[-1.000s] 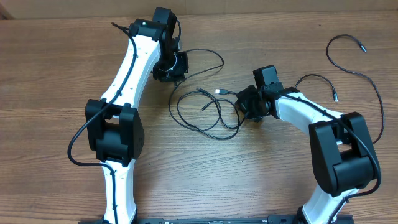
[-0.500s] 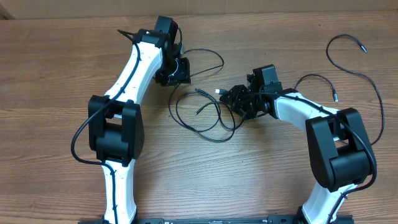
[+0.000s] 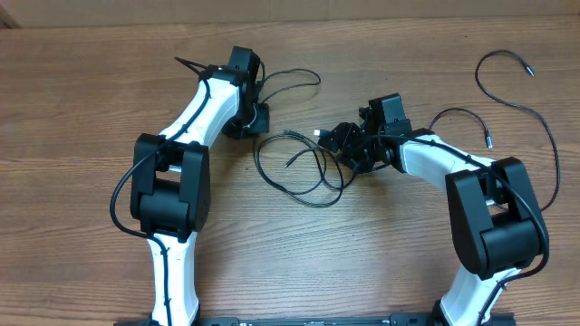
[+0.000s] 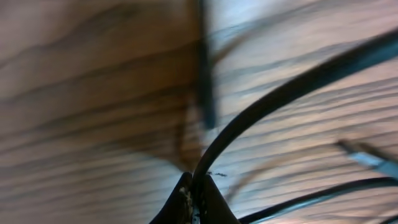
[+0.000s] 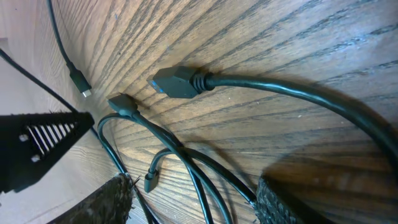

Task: Untangle cables

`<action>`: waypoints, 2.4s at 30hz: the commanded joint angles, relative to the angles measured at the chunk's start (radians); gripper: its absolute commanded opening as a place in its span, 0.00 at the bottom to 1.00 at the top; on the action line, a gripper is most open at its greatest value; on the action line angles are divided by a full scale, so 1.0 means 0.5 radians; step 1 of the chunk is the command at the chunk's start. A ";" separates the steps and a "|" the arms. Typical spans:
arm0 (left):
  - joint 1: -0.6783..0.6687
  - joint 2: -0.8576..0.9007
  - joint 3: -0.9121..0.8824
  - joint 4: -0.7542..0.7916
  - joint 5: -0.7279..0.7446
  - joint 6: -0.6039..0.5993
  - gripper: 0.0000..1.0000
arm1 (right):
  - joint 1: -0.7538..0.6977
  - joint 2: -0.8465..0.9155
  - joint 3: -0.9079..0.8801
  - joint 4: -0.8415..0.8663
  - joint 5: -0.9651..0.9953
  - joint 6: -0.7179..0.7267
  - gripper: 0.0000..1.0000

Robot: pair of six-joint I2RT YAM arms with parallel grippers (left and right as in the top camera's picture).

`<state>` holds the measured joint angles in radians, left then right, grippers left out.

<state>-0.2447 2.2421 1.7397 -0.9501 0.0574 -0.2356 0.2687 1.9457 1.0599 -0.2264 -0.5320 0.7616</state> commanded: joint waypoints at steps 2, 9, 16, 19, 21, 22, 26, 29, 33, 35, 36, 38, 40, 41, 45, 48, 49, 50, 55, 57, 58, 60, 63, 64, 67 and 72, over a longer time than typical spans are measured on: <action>0.117 -0.011 -0.021 -0.088 -0.292 -0.167 0.04 | 0.004 0.025 -0.027 -0.041 0.078 -0.011 0.63; 0.286 -0.011 -0.021 -0.224 -0.263 -0.323 0.05 | 0.121 0.025 -0.023 0.079 -0.077 -0.171 0.50; 0.336 -0.011 -0.022 -0.259 -0.408 -0.323 0.09 | 0.291 -0.095 0.320 -0.318 -0.050 -0.478 0.64; 0.360 -0.011 -0.022 -0.245 -0.404 -0.364 0.10 | 0.447 -0.098 0.447 -0.382 0.055 -0.478 0.64; 0.362 -0.011 -0.022 -0.242 -0.405 -0.401 0.11 | 0.588 -0.095 0.446 -0.336 0.204 -0.478 0.64; 0.362 -0.011 -0.022 -0.240 -0.404 -0.400 0.11 | 0.660 -0.092 0.446 -0.337 0.320 -0.478 0.63; 0.362 -0.011 -0.022 -0.242 -0.405 -0.400 0.12 | 0.887 -0.068 0.446 -0.337 0.640 -0.416 0.64; 0.362 -0.011 -0.022 -0.242 -0.404 -0.400 0.13 | 0.971 -0.002 0.444 -0.314 0.713 -0.359 0.64; 0.362 -0.011 -0.022 -0.237 -0.360 -0.400 0.15 | 1.006 0.089 0.443 -0.290 0.720 -0.358 0.55; 0.362 -0.011 -0.022 -0.227 -0.307 -0.400 0.16 | 1.005 0.140 0.440 -0.291 0.720 -0.358 0.53; 0.362 -0.011 -0.022 -0.221 -0.293 -0.399 0.16 | 1.005 0.158 0.439 -0.292 0.719 -0.358 0.52; 0.359 -0.011 -0.022 -0.210 -0.258 -0.399 0.17 | 1.009 0.177 0.433 -0.301 0.709 -0.357 0.37; 0.358 -0.011 -0.022 -0.208 -0.236 -0.398 0.17 | 1.009 0.179 0.432 -0.320 0.688 -0.357 0.29; 0.358 -0.011 -0.022 -0.208 -0.228 -0.398 0.17 | 1.009 0.179 0.432 -0.330 0.680 -0.356 0.27; 0.358 -0.011 -0.022 -0.202 -0.217 -0.398 0.18 | 1.009 0.179 0.432 -0.362 0.665 -0.358 0.25; 0.358 -0.011 -0.022 -0.201 -0.217 -0.398 0.18 | 1.009 0.179 0.432 -0.364 0.658 -0.358 0.28; 0.358 -0.011 -0.022 -0.200 -0.217 -0.398 0.18 | 1.009 0.179 0.432 -0.369 0.658 -0.358 0.29; 0.358 -0.011 -0.022 -0.199 -0.217 -0.398 0.18 | 1.009 0.179 0.432 -0.385 0.657 -0.358 0.28; 0.358 -0.011 -0.022 -0.163 -0.134 -0.398 0.18 | 1.009 0.179 0.432 -0.473 0.655 -0.358 0.30; 0.357 -0.011 -0.022 -0.141 -0.114 -0.397 0.18 | 1.009 0.179 0.432 -0.473 0.617 -0.358 0.36; 0.356 -0.011 -0.022 -0.140 -0.113 -0.398 0.18 | 1.009 0.179 0.432 -0.472 0.606 -0.358 0.39; 0.353 -0.011 -0.022 -0.141 -0.113 -0.397 0.18 | 1.009 0.179 0.432 -0.473 0.606 -0.358 0.39; 0.354 -0.011 -0.022 -0.148 -0.113 -0.397 0.19 | 1.009 0.179 0.432 -0.477 0.529 -0.358 0.30; 0.353 -0.011 -0.022 -0.148 -0.113 -0.397 0.19 | 1.009 0.179 0.432 -0.481 0.460 -0.358 0.30; 0.348 -0.011 -0.022 -0.143 -0.112 -0.397 0.18 | 1.009 0.179 0.432 -0.483 0.327 -0.358 0.30; 0.343 -0.011 -0.022 -0.140 -0.112 -0.397 0.19 | 1.009 0.187 0.428 -0.488 0.417 -0.358 0.25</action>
<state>-0.0704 2.2421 1.7359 -1.0237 -0.0105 -0.4202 0.7673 2.0319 1.2789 -0.4667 -0.3340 0.5838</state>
